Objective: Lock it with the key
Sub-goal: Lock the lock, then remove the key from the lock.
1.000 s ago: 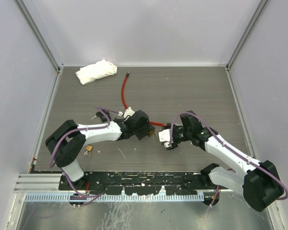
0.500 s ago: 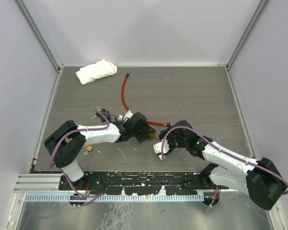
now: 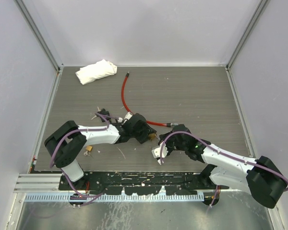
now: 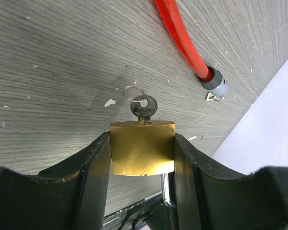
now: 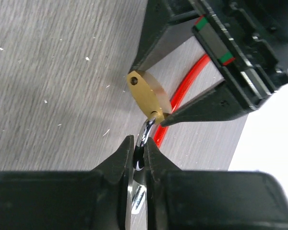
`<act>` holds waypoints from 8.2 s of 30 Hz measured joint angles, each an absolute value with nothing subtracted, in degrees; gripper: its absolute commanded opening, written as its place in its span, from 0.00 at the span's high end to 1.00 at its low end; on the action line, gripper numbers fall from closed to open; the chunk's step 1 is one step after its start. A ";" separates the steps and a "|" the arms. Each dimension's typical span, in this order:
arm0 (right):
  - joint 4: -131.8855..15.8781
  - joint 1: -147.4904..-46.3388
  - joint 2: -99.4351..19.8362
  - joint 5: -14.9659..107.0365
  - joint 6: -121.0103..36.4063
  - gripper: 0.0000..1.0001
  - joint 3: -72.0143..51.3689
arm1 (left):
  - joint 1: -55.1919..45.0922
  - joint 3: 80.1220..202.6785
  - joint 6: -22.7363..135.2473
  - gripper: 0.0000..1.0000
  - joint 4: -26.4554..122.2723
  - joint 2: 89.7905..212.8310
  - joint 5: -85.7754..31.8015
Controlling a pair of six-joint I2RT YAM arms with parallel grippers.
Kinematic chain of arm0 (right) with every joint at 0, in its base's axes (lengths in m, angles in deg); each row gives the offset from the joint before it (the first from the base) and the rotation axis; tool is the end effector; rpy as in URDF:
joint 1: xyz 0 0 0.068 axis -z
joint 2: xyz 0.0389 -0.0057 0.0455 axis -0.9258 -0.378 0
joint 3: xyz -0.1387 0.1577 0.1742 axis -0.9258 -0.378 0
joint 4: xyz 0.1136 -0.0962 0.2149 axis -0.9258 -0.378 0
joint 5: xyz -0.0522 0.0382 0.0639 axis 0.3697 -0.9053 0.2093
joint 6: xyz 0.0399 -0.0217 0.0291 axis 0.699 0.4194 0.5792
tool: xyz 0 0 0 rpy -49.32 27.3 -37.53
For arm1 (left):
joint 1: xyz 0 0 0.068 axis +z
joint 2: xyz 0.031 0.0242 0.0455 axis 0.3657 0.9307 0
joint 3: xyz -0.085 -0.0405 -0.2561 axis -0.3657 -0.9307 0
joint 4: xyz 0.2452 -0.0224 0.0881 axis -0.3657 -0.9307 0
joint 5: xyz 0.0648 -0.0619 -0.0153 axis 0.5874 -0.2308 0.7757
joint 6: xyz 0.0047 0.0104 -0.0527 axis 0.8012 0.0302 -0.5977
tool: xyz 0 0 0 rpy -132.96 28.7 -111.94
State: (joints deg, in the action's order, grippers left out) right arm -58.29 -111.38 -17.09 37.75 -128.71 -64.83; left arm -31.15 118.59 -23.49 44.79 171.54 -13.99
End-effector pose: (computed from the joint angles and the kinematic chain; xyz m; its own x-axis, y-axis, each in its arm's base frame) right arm 0.1367 0.1436 0.1710 0.7251 -0.6156 -0.3087 -0.5878 -0.3197 -0.7432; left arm 0.2045 -0.2627 0.1602 -0.7472 -0.6631 -0.0449 -0.4638 0.5686 -0.6795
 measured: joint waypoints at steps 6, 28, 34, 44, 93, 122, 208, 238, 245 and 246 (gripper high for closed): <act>-56.94 -111.60 -16.17 38.28 -127.55 0.99 -64.96 | -31.15 117.57 -25.79 0.60 46.38 171.54 -14.32; -75.17 -96.17 -16.56 9.21 -105.65 0.99 -50.58 | -33.31 92.30 20.72 0.02 72.42 135.78 -16.88; -82.99 -93.81 -19.49 -1.41 -106.06 0.99 -46.60 | -33.31 86.22 49.01 0.02 83.72 131.89 -27.15; -92.91 -93.81 -23.60 -6.55 -112.45 0.99 -45.64 | -32.05 90.84 71.98 0.11 85.14 149.42 -45.36; -89.79 -95.95 -35.34 -1.87 -104.27 0.66 -43.41 | -34.43 97.39 73.90 1.00 78.10 164.94 -42.47; -86.66 -99.73 -37.24 -0.93 -104.21 0.99 -43.30 | -34.25 91.97 75.91 1.00 90.75 167.87 -43.39; -90.53 -91.29 -35.19 -4.15 -96.80 0.99 -38.98 | -31.80 82.01 48.66 0.23 88.63 150.58 -31.20; -91.34 -91.27 -35.19 -5.11 -97.02 0.99 -38.91 | -34.69 90.12 55.50 0.70 100.04 169.40 -31.44; -91.82 -91.27 -35.19 -5.44 -97.06 0.99 -38.91 | -34.21 90.44 55.26 0.72 101.44 169.94 -34.21; -91.82 -91.27 -35.19 -5.44 -97.08 0.99 -38.91 | -34.01 90.44 55.19 0.79 101.62 170.01 -34.85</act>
